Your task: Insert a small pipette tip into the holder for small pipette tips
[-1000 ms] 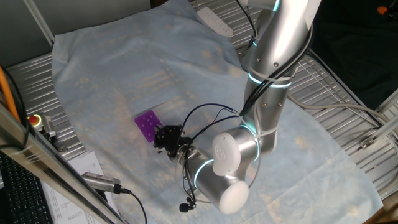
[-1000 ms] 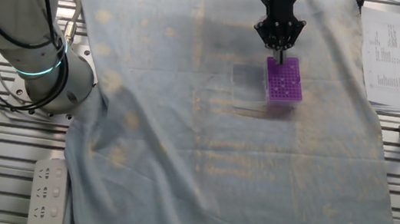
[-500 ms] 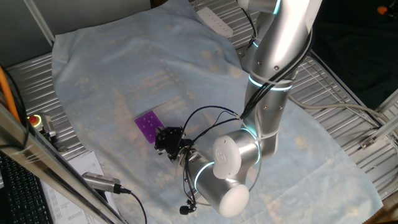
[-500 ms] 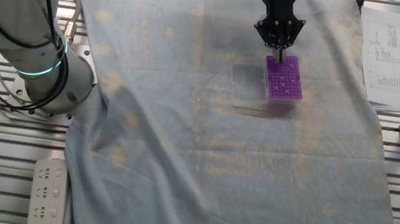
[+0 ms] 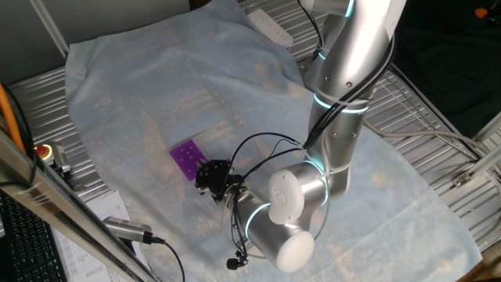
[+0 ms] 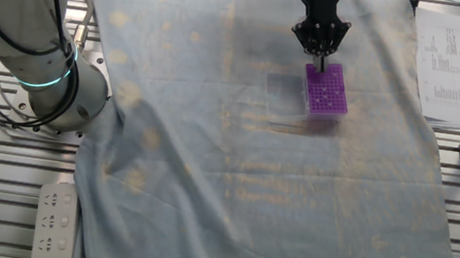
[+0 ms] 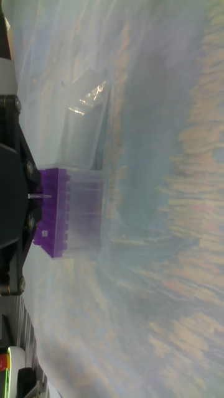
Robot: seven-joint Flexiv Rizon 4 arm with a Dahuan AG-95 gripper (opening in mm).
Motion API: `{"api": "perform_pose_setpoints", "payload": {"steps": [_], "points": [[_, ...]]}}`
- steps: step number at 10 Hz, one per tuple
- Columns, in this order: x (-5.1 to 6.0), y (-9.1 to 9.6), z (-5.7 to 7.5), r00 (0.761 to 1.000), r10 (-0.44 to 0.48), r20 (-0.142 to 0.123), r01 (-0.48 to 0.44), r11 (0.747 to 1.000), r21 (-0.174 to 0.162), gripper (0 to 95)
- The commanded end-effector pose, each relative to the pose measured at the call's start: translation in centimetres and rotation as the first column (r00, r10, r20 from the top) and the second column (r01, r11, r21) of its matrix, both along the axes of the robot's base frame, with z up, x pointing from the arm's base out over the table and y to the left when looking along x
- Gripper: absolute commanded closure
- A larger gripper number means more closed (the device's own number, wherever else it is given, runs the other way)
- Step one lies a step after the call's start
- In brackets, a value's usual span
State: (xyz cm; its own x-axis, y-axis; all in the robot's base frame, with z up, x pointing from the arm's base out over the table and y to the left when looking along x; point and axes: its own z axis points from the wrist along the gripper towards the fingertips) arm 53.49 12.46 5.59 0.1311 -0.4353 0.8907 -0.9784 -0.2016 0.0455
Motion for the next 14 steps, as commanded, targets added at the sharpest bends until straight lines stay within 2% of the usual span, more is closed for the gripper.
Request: {"api": "perform_pose_setpoints", "payload": {"steps": [1, 6, 7, 12, 14], "points": [[0.0, 0.3, -0.1, 1.000, -0.006, 0.002, 0.006, 1.000, -0.002, 95.0], [0.0, 0.5, -0.2, 1.000, -0.011, 0.005, 0.011, 1.000, -0.013, 95.0], [0.0, 0.5, -0.2, 1.000, -0.011, 0.005, 0.011, 1.000, -0.013, 76.0], [0.0, 0.5, -0.1, 1.000, -0.012, 0.008, 0.012, 1.000, -0.006, 76.0], [-0.3, 0.5, 1.1, 1.000, -0.012, 0.016, 0.012, 1.000, 0.004, 76.0]]}}
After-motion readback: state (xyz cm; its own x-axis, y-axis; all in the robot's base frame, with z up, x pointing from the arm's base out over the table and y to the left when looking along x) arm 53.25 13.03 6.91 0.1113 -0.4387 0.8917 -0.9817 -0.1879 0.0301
